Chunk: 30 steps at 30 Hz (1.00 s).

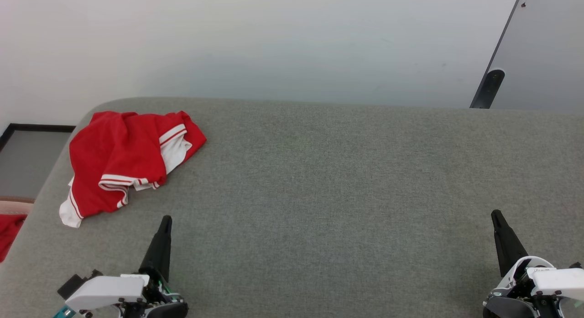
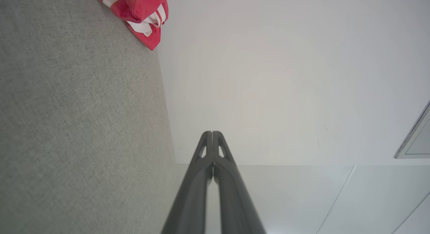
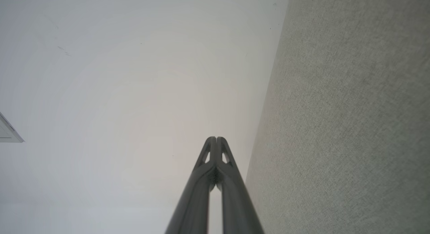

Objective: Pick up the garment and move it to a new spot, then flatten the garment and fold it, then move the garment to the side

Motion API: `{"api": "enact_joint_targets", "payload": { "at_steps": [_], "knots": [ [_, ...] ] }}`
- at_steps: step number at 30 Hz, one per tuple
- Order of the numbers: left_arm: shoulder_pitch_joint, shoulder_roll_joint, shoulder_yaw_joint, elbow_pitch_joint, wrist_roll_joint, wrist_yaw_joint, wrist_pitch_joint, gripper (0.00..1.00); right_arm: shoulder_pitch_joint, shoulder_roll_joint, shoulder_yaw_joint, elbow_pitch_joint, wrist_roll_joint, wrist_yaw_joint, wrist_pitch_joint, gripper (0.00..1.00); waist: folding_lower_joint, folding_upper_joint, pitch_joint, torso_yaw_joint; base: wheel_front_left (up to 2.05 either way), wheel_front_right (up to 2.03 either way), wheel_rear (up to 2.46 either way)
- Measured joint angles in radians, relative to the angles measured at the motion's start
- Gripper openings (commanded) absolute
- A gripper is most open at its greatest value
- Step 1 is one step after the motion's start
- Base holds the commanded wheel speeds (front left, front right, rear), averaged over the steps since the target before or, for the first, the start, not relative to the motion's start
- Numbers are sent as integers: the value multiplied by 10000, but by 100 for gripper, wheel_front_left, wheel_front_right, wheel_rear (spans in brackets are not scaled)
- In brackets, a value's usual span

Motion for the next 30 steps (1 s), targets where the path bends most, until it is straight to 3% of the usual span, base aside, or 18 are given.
{"api": "enact_joint_targets", "payload": {
  "at_steps": [13,14,30],
  "knots": [
    [0,0,-4,0,0,0,0,0,0,0,2,0,0,0,0,0,0,0,0,0,0,0,0],
    [0,0,-2,0,0,0,0,100,0,0,2,0,0,0,0,100,0,0,0,0,0,0,0],
    [427,88,-36,213,512,10,-504,100,317,-100,67,412,-568,-4,-360,100,0,0,15,13,0,0,0]
  ]
}}
